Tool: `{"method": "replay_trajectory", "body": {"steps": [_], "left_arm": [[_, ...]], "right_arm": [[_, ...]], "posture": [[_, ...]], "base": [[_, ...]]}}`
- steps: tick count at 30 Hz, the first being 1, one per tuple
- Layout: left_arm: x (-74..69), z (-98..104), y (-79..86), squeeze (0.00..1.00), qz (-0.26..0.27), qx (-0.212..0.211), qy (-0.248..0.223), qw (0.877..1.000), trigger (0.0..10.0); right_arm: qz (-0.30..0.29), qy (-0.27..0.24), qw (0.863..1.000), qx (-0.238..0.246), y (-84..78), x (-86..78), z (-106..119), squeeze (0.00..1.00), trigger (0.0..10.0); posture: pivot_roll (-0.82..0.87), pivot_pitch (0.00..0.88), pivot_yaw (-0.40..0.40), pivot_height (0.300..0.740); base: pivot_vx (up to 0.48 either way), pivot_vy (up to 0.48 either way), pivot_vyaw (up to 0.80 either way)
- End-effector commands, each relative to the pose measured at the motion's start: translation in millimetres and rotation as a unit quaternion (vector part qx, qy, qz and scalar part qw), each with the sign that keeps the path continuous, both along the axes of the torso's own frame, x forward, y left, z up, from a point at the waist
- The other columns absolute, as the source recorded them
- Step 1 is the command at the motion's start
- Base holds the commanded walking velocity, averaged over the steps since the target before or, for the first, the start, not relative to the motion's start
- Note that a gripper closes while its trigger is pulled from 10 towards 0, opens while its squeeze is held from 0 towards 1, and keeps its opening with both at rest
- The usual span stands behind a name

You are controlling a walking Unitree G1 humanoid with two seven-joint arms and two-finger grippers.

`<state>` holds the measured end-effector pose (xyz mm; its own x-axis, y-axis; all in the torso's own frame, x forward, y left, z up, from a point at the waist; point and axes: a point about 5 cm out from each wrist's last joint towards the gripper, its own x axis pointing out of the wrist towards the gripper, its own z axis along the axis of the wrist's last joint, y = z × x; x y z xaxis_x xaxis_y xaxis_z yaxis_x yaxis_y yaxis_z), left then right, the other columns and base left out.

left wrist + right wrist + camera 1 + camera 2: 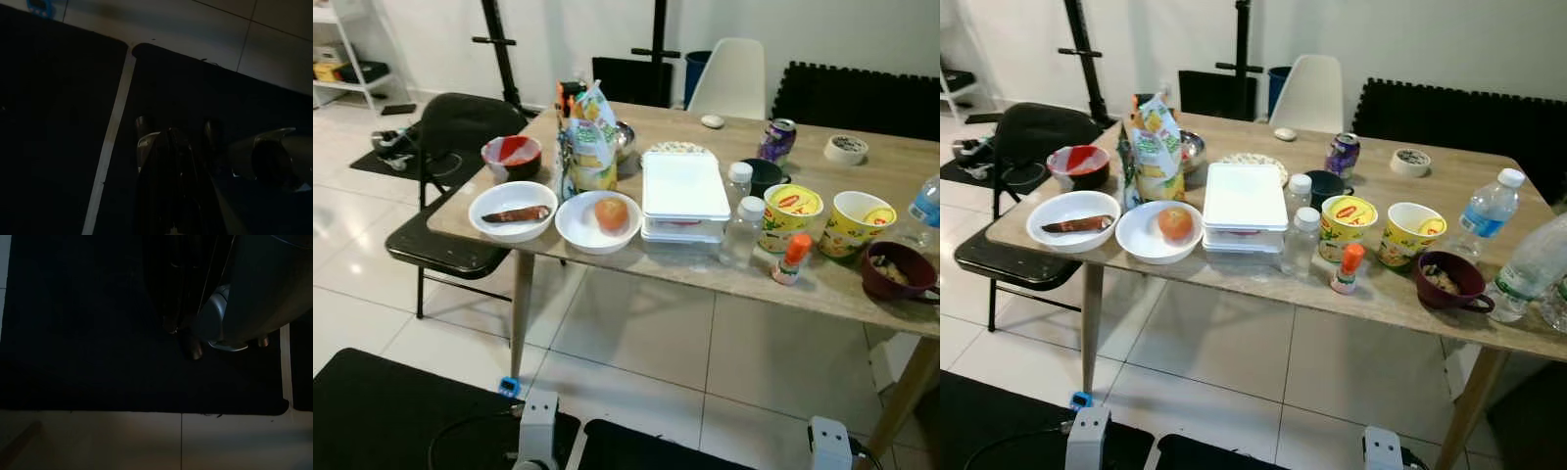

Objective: Restocking fridge

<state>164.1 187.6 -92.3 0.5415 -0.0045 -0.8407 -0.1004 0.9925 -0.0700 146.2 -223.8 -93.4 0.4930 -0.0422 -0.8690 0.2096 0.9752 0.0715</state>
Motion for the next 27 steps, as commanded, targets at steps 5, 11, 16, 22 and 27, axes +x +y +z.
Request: {"method": "replay_trajectory", "body": {"steps": [5, 11, 16, 22, 27], "left_arm": [[8.0, 11.3, 43.6, 0.00, 0.107, 0.043, -0.028, 0.993, 10.0], [21.1, 29.8, 81.8, 1.00, 0.227, 0.038, -0.086, 0.969, 10.0], [34.1, 48.3, 107.8, 1.00, 0.290, 0.056, -0.134, 0.946, 10.0], [60.1, 88.9, 147.2, 1.00, 0.369, 0.064, -0.231, 0.898, 10.0], [74.5, 111.7, 161.1, 1.00, 0.375, 0.069, -0.280, 0.881, 10.0]], "right_arm": [[-0.006, -0.001, 1.000, 0.002, 0.8, -0.1, -0.2, 0.00, 10.0], [-0.007, 0.000, 1.000, 0.004, 1.2, -1.9, -0.9, 0.00, 10.0], [-0.007, 0.001, 1.000, 0.005, 1.3, -2.5, -1.2, 0.00, 10.0], [-0.007, -0.001, 1.000, 0.004, 0.5, -1.2, -0.5, 0.00, 10.0], [-0.007, -0.002, 1.000, 0.003, -0.3, -0.7, -0.1, 0.00, 10.0]], "posture": [[-0.01, 0.012, -0.029, 0.740], [-0.01, 0.014, -0.025, 0.740], [-0.01, 0.010, -0.026, 0.740], [-0.01, 0.004, -0.026, 0.740], [-0.01, 0.003, -0.025, 0.740]], "base": [[0.000, 0.000, 0.00], [0.000, 0.000, 0.00], [0.000, 0.000, 0.00], [0.000, 0.000, 0.00], [0.000, 0.000, 0.00]]}}
